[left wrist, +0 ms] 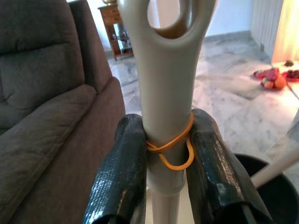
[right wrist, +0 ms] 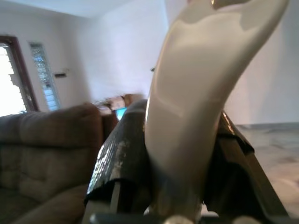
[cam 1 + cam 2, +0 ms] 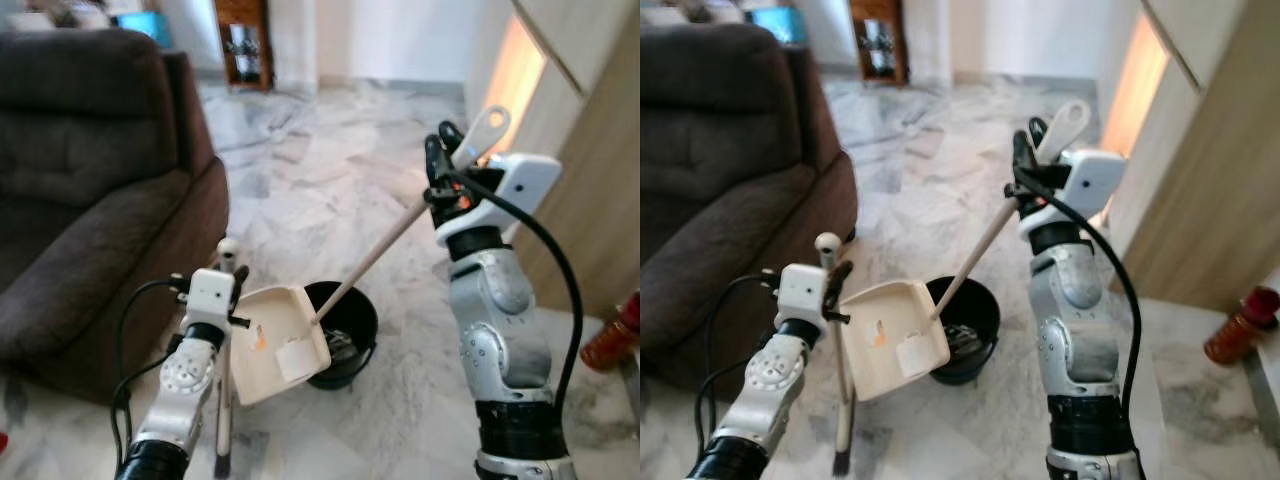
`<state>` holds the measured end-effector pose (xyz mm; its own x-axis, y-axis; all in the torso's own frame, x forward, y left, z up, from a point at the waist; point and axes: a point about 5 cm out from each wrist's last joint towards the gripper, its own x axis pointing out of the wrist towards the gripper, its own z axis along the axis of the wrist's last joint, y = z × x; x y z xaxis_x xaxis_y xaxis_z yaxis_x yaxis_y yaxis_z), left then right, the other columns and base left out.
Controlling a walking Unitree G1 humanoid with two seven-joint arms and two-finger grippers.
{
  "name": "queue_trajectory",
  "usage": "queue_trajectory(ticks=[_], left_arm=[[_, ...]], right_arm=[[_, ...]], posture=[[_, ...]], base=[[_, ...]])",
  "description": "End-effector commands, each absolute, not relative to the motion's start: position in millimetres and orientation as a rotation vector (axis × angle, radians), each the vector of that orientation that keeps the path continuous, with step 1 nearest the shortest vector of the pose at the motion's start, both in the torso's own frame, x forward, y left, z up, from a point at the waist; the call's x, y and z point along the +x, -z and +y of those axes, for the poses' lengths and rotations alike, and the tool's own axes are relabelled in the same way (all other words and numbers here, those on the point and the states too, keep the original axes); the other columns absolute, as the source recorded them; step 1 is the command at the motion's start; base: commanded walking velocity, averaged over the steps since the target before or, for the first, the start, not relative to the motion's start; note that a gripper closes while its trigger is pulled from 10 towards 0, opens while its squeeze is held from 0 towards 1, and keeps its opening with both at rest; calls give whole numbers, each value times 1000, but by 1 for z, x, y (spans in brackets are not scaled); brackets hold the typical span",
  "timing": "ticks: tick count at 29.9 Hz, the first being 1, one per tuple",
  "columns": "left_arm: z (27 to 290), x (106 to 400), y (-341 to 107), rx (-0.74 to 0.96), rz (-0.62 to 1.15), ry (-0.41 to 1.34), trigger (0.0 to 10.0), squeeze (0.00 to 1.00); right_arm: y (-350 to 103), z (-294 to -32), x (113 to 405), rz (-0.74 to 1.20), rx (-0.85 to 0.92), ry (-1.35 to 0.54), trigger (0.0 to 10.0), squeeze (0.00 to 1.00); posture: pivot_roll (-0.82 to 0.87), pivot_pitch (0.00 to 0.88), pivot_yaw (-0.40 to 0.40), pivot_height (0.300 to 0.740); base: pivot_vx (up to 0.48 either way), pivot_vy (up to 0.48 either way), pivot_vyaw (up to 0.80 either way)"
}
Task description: Sweep floor
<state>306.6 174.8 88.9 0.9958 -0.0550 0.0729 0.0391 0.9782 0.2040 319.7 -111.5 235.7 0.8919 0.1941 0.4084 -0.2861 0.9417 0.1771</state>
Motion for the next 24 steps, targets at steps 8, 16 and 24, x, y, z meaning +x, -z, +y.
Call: queue_trajectory(ticks=[8, 16, 24], left_arm=[[166, 311, -99, 214, -132, 71, 10000, 0], [166, 311, -100, 214, -135, 71, 10000, 0], [165, 311, -99, 212, -134, 75, 10000, 0]], right_arm=[[-255, -119, 316, -485, 269, -237, 10000, 0], [-261, -123, 316, -524, 265, -196, 10000, 0], [-262, -125, 316, -534, 253, -175, 10000, 0]], posture=[[113, 0, 15, 740], [113, 0, 14, 740], [111, 0, 15, 740]], base=[[254, 0, 0], [255, 0, 0], [256, 0, 0]])
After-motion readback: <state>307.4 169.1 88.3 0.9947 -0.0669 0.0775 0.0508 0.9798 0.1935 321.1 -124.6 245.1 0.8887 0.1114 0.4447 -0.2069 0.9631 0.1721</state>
